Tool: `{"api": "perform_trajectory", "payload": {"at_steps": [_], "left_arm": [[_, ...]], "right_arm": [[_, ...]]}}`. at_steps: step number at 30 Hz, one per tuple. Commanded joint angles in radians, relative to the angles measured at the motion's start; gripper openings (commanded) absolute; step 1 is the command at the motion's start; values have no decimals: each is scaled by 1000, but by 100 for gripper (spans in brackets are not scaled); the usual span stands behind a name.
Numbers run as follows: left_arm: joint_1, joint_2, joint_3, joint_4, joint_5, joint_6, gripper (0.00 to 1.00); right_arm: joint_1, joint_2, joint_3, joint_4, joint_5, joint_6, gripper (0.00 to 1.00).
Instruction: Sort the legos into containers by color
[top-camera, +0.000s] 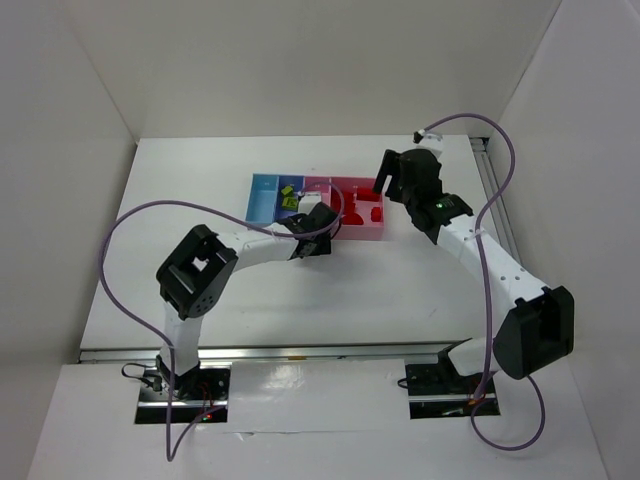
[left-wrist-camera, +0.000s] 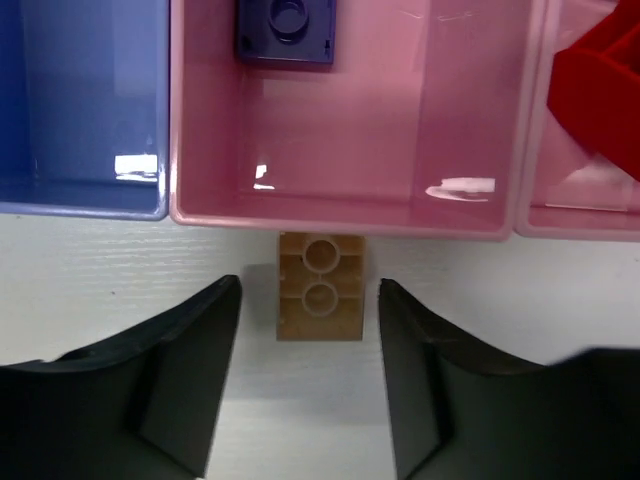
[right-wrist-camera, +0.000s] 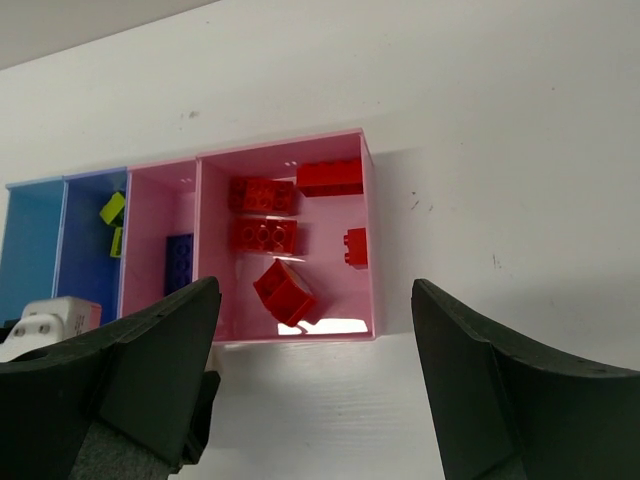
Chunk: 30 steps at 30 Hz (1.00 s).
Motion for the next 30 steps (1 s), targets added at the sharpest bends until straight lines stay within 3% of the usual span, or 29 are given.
{"api": "perform_trajectory", "payload": {"at_steps": [1,11,13,20,22,26,30], "left_arm": [[-1,19,34,22,-58,-13,66],[-10,3,32,11,-76,-13,41],[-29,-26,18,11,-27,-3,31],[-81,-292,-124,-70,14,-39,15],[-72,-355,-178,-80,5,-40,14],[-43,-453,-146,-155,-76,42,14],[87,-433,-60,-175,-58,127,15]], "right_arm": [[-6,-31,0,2,9,6,84],[-6,-31,-9,2,-1,6,84],[-6,-31,-9,2,-1,6,84],[-15,-22,-27,2,-1,6,84],[-15,-22,-27,2,-1,6,84],[-24,-1,-18,11,-24,6,84],[-24,-1,-18,11,-33,6,84]]}}
